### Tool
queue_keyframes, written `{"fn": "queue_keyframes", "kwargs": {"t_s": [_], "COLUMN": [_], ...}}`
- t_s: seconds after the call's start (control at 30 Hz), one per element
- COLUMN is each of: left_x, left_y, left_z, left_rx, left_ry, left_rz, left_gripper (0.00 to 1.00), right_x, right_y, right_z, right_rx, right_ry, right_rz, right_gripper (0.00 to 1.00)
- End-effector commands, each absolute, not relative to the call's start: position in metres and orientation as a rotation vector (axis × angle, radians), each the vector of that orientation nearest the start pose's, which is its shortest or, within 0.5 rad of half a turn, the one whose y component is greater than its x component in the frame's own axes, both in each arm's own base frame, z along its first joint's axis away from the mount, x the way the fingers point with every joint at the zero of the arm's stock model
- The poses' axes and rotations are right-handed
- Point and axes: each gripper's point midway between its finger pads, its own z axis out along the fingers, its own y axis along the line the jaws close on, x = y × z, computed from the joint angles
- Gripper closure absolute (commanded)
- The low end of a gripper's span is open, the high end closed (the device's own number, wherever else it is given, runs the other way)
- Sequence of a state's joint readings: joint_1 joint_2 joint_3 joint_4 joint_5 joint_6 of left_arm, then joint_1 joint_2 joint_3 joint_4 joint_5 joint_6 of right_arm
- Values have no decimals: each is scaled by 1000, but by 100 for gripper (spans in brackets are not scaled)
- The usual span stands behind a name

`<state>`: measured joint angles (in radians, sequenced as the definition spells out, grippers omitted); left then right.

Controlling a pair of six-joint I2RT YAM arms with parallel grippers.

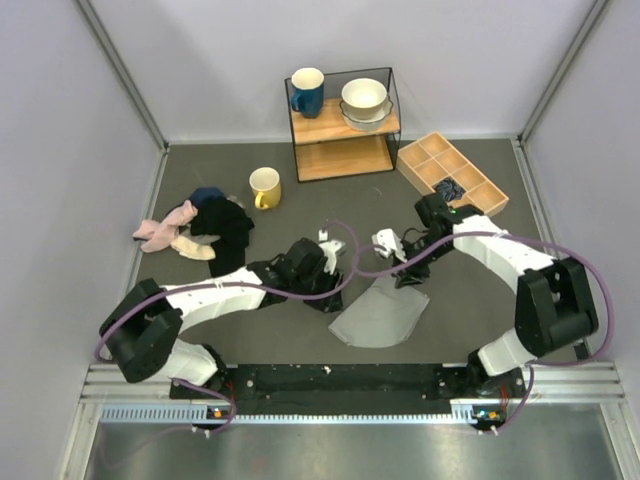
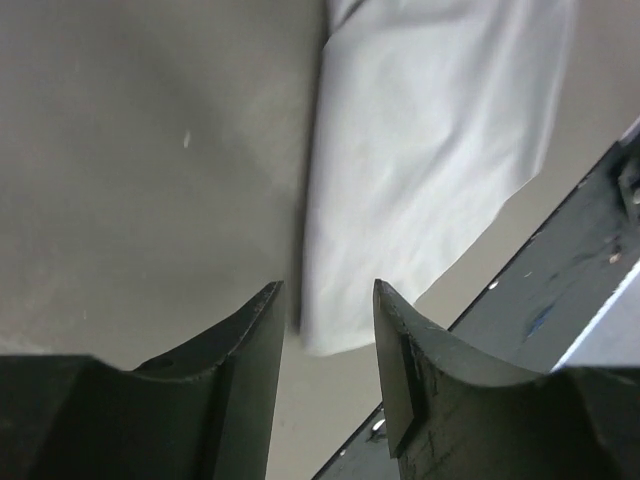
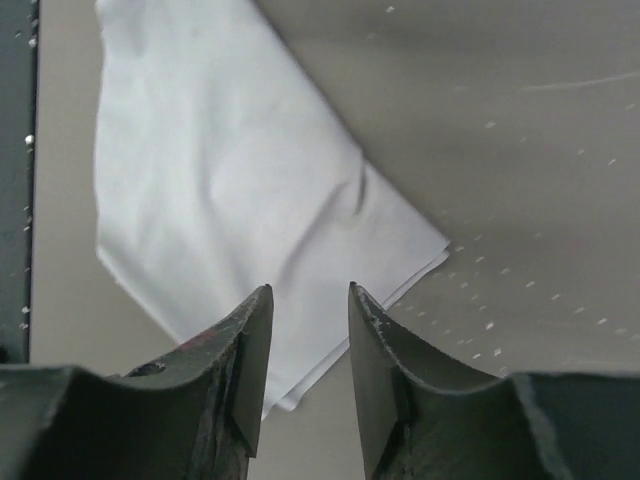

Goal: Roll the underwear
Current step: Fold the underwear at the center of the board, then move the underwear to the center of the board.

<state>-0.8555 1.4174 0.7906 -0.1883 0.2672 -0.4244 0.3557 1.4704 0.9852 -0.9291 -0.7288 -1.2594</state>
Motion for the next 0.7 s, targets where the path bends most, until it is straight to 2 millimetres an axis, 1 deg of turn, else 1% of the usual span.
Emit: {"fn": "queue_keyframes", "kwargs": {"t_s": [0.0,0.03,0.07,0.1,0.17,0.2,0.3,0.43,0.6,0.67], "left_x": [166,163,154,154,150,151,151,151,144,140], "left_y": [-288,-287,-284,-285,-282,-287,-292,-295,-296,-296], "left_z": [60,57,49,47,42,45,46,46,34,32], "left_rx": [587,575,569,568,563,572,570,568,573,574], "left_ry": [2488,2491,2518,2513,2537,2510,2504,2506,2560,2577], "left_rz": [-940,-965,-991,-1007,-1006,-1038,-1071,-1107,-1132,-1148], "left_gripper": [54,54,54,54,53,53,53,53,54,56], "right_x": [249,253,255,260,266,271,278,275,274,274], "right_y": [207,209,211,218,219,222,223,223,224,225], "right_z": [92,89,78,80,71,67,58,52,47,45], "right_rx": [-1922,-1959,-1987,-2018,-2070,-2083,-2115,-2132,-2139,-2140], "right_ry": [1676,1663,1674,1643,1631,1640,1642,1642,1638,1636], "right_rz": [768,743,754,736,705,706,696,724,747,755], "right_gripper": [61,60,59,58,58,57,57,55,54,53]}}
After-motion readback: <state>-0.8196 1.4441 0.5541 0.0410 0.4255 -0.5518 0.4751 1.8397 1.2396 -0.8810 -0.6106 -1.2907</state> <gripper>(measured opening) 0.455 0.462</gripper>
